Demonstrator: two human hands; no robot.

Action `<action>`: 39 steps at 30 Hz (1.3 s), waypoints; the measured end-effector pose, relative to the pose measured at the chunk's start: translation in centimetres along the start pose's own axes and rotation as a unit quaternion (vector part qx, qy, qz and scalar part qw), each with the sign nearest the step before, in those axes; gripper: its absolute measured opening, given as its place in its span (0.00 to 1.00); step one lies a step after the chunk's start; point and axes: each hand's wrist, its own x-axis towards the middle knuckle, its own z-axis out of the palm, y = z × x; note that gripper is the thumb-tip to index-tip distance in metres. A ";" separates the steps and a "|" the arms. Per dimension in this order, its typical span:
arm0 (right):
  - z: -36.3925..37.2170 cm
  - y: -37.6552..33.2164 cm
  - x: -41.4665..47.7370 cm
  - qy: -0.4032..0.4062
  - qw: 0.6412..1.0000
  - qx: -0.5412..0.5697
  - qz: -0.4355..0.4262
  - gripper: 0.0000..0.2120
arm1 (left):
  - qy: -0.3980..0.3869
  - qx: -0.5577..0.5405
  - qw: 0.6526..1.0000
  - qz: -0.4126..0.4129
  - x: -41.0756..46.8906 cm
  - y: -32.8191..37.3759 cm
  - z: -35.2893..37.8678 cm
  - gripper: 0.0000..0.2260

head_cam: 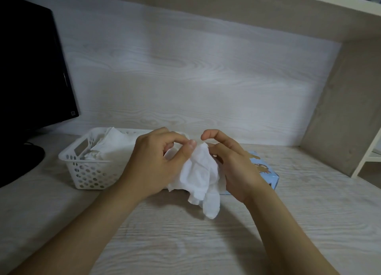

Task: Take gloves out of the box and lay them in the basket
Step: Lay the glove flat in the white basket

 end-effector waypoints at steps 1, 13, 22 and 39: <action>-0.1 0.0 0.0 0.000 1.000 0.011 -0.003 0.15 | -0.014 0.005 1.000 0.008 -0.1 -0.1 0.0 0.08; -0.7 0.6 0.1 -0.043 0.999 -0.016 -0.023 0.19 | 0.036 -0.106 0.991 -0.076 0.3 0.5 -0.3 0.08; -0.5 0.4 0.1 0.048 0.990 -0.114 -0.060 0.15 | 0.130 -0.142 0.975 -0.114 1.3 -0.6 -1.5 0.09; 1.7 2.1 2.6 0.250 0.911 -0.277 -0.174 0.08 | 0.125 -0.034 0.971 -0.200 2.2 -2.9 -2.7 0.20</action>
